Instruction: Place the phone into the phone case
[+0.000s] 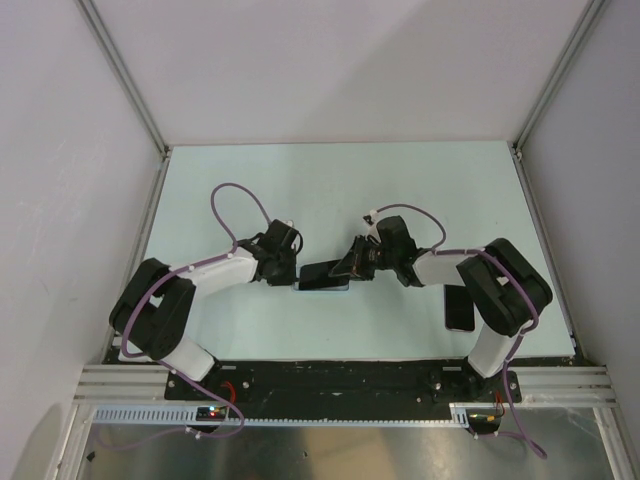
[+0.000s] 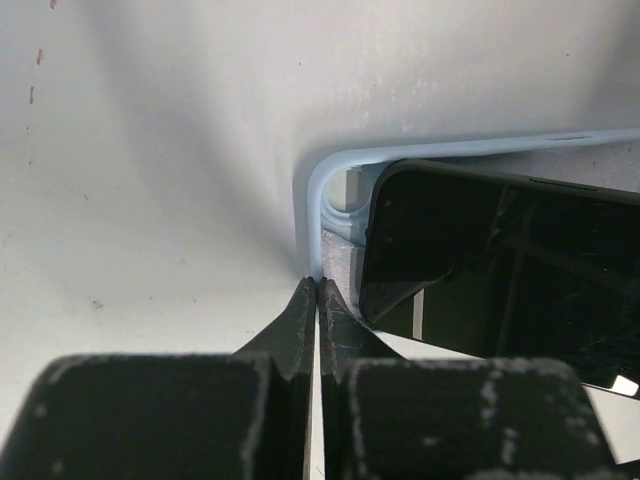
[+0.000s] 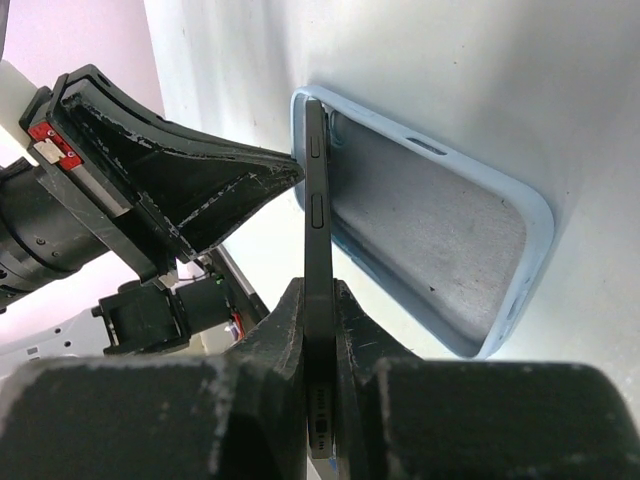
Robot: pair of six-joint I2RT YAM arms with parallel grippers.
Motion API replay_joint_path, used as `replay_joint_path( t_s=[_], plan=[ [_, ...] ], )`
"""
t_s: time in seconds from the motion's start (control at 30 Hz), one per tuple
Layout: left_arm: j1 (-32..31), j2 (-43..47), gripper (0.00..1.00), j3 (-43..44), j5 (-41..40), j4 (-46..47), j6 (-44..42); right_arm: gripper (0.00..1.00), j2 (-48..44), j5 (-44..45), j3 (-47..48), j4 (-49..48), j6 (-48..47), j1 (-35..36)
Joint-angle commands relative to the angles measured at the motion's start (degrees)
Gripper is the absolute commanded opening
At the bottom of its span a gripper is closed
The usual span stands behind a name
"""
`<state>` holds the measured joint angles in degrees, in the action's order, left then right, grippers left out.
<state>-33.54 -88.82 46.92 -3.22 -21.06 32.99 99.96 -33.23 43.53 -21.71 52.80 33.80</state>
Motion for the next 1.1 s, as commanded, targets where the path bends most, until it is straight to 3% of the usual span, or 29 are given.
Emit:
replay_joint_path(
  t_s=[0.0,0.6,1.07],
  plan=[
    [-0.5,2.0,0.0,-0.2,0.4,0.1,-0.2,0.0,0.1,-0.2,1.3,5.9,0.6,-0.5],
    [-0.9,1.3,0.0,-0.6,1.3,1.8,0.6,0.0,9.6,0.7,3.6,7.2,4.2,0.0],
    [-1.1,1.6,0.0,0.1,1.4,1.7,0.2,0.0,8.9,7.5,6.0,14.7,-2.9,0.8]
  ],
)
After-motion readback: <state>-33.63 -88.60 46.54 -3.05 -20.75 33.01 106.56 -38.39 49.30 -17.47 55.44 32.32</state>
